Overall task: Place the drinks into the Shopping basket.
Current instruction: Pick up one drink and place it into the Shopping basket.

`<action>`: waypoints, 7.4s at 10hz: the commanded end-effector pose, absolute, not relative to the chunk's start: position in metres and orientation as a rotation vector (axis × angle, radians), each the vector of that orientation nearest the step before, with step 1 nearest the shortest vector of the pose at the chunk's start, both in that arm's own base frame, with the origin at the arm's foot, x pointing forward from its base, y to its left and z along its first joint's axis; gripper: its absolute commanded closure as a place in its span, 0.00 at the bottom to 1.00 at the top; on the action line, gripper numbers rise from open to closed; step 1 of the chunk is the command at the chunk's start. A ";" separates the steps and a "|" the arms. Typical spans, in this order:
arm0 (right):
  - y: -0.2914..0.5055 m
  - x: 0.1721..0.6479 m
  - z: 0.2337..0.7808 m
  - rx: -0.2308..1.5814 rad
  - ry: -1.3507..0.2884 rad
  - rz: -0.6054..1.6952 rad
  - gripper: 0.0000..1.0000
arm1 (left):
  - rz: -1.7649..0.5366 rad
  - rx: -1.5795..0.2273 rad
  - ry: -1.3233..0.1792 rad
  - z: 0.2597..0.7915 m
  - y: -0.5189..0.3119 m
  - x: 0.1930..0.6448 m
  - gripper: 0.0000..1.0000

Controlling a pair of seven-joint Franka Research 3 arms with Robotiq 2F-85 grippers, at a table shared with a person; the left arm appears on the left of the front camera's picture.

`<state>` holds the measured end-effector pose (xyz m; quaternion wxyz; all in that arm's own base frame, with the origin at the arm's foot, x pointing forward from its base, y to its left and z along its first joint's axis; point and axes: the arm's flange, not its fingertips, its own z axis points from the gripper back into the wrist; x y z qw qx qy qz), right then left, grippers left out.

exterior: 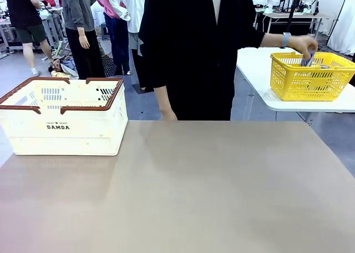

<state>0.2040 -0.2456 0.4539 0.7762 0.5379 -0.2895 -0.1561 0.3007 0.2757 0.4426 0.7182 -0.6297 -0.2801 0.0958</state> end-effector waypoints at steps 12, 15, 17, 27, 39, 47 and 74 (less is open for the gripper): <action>-0.248 0.206 0.456 1.173 -0.654 -0.316 0.00 | 0.190 -1.389 -0.620 0.443 0.277 0.299 0.00; -0.248 0.206 0.456 1.173 -0.654 -0.316 0.00 | 0.190 -1.389 -0.620 0.443 0.277 0.299 0.00; -0.248 0.206 0.456 1.173 -0.654 -0.316 0.00 | 0.190 -1.389 -0.620 0.443 0.277 0.299 0.00; -0.246 0.204 0.453 1.166 -0.624 -0.337 0.00 | 0.190 -1.389 -0.620 0.443 0.277 0.299 0.00; 0.084 0.346 0.516 0.099 -0.476 0.445 0.00 | 0.190 -1.389 -0.620 0.443 0.277 0.299 0.00; 0.047 0.435 0.453 0.189 -0.256 0.269 0.00 | 0.190 -1.389 -0.620 0.443 0.277 0.299 0.00; 0.047 0.278 0.572 0.244 -0.298 0.576 1.00 | 0.190 -1.389 -0.620 0.443 0.277 0.299 0.00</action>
